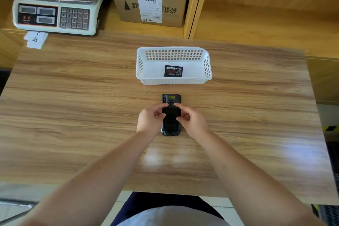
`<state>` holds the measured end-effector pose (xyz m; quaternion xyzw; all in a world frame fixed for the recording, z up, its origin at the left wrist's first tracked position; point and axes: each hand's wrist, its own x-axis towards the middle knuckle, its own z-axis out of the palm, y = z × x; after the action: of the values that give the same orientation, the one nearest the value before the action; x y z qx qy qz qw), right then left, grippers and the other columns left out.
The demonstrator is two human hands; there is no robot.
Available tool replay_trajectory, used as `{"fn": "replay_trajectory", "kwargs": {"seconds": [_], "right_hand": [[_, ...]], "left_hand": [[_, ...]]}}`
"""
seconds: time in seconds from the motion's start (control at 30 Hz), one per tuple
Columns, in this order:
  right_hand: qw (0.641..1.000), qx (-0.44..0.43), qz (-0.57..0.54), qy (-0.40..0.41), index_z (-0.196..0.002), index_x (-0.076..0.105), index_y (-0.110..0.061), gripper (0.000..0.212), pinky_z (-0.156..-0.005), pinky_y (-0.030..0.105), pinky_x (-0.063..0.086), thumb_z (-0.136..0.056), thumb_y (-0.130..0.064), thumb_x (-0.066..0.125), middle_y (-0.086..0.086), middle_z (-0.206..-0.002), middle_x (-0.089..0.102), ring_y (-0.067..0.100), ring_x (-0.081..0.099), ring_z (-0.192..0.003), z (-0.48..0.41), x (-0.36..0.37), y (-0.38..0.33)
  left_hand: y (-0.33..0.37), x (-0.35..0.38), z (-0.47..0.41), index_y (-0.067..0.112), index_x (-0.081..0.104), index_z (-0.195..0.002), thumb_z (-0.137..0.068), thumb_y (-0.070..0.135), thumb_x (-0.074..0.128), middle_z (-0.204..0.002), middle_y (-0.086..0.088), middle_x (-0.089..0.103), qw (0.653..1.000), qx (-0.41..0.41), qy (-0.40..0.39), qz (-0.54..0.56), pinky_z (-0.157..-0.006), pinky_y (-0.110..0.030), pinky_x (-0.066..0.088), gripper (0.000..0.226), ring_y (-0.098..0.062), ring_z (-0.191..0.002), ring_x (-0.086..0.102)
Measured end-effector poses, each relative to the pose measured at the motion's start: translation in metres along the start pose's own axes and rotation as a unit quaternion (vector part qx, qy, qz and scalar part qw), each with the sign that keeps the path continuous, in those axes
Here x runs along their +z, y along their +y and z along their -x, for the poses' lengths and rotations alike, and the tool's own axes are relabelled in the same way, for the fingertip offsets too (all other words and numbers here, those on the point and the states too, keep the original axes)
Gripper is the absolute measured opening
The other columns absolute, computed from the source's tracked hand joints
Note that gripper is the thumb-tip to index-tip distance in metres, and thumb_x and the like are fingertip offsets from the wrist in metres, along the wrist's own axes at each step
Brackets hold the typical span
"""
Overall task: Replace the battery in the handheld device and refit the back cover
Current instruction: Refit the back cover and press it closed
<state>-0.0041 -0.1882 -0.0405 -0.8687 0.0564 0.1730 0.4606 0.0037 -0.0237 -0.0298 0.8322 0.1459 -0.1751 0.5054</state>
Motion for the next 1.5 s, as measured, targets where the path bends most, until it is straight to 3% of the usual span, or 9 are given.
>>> {"fn": "replay_trajectory", "kwargs": {"seconds": [0.33,0.5,0.67,0.77,0.87,0.97,1.2,1.37,1.5], "right_hand": [[0.999,0.029,0.025,-0.011,-0.131,0.05,-0.04,0.051,-0.074,0.033,0.053,-0.089,-0.014,0.062,-0.004,-0.086,0.058,0.016,0.057,-0.078,-0.003,-0.001,-0.003],[0.996,0.018,0.08,0.022,-0.137,0.043,-0.04,0.055,-0.075,0.032,0.054,-0.09,-0.02,0.062,-0.005,-0.102,0.064,0.013,0.061,-0.089,0.003,0.005,0.0],[0.991,-0.005,0.118,0.071,-0.14,0.04,-0.035,0.054,-0.057,0.022,0.045,-0.091,-0.022,0.06,-0.007,-0.1,0.066,0.015,0.063,-0.083,0.011,0.016,0.003],[0.987,-0.027,0.14,0.077,-0.142,0.038,-0.03,0.058,-0.081,0.029,0.045,-0.09,-0.022,0.061,-0.003,-0.117,0.06,0.022,0.052,-0.108,0.013,0.021,0.005],[0.985,0.034,0.166,0.037,-0.146,0.024,-0.039,0.068,-0.106,0.044,0.033,-0.089,-0.034,0.061,-0.006,-0.151,0.032,0.025,0.03,-0.131,0.015,0.022,0.005],[0.982,0.069,0.176,-0.008,-0.146,0.012,-0.046,0.075,-0.11,0.048,0.025,-0.088,-0.041,0.059,-0.013,-0.158,0.012,0.024,0.018,-0.136,0.015,0.022,0.002],[0.976,0.086,0.199,-0.025,-0.145,0.01,-0.046,0.063,-0.106,0.047,0.024,-0.096,-0.035,0.048,-0.015,-0.159,0.006,0.026,0.019,-0.134,0.011,0.023,-0.002],[0.974,0.093,0.203,-0.041,-0.145,0.007,-0.047,0.067,-0.106,0.049,0.022,-0.094,-0.035,0.05,-0.021,-0.158,0.006,0.026,0.014,-0.138,0.008,0.023,0.001],[0.972,0.102,0.209,-0.037,-0.146,0.008,-0.045,0.068,-0.106,0.048,0.02,-0.095,-0.036,0.05,-0.022,-0.158,0.007,0.026,0.014,-0.139,0.007,0.024,0.0]], "left_hand": [[0.003,0.0,-0.004,0.03,0.068,-0.114,-0.088,0.003,0.061,-0.087,0.003,0.062,1.0,-0.007,-0.008,-0.013,-0.068,-0.016,0.049,0.038,-0.012,-0.078,0.059],[0.003,-0.003,-0.001,0.029,0.065,-0.118,-0.086,0.007,0.066,-0.093,0.004,0.066,1.0,-0.013,0.0,-0.006,-0.077,-0.019,0.048,0.039,-0.009,-0.087,0.062],[0.001,-0.003,0.002,0.024,0.064,-0.109,-0.083,0.009,0.07,-0.09,0.006,0.067,1.0,-0.017,0.02,0.012,-0.067,-0.012,0.043,0.03,-0.003,-0.08,0.061],[0.0,-0.002,0.003,0.027,0.064,-0.109,-0.082,0.007,0.072,-0.091,0.005,0.068,0.999,-0.026,0.018,0.02,-0.066,-0.012,0.043,0.035,-0.001,-0.082,0.062],[-0.002,-0.001,0.003,0.027,0.064,-0.112,-0.08,0.007,0.073,-0.09,0.004,0.07,0.999,-0.033,0.018,0.029,-0.068,-0.015,0.046,0.038,-0.004,-0.082,0.064],[-0.003,0.0,0.001,0.027,0.063,-0.112,-0.081,0.007,0.072,-0.09,0.004,0.069,0.999,-0.039,0.015,0.032,-0.067,-0.015,0.046,0.038,-0.003,-0.08,0.063],[-0.005,0.002,-0.005,0.026,0.062,-0.114,-0.082,0.005,0.07,-0.094,0.002,0.069,0.998,-0.058,0.007,0.031,-0.061,-0.014,0.043,0.039,-0.006,-0.081,0.063],[-0.007,0.008,-0.006,0.02,0.062,-0.115,-0.082,0.0,0.067,-0.105,0.004,0.066,0.998,-0.05,0.013,0.034,-0.081,-0.024,0.052,0.038,-0.009,-0.092,0.063],[-0.011,0.01,-0.01,0.02,0.063,-0.114,-0.081,0.001,0.068,-0.108,0.001,0.065,0.999,-0.046,0.013,0.025,-0.083,-0.024,0.051,0.038,-0.01,-0.094,0.063]]}}
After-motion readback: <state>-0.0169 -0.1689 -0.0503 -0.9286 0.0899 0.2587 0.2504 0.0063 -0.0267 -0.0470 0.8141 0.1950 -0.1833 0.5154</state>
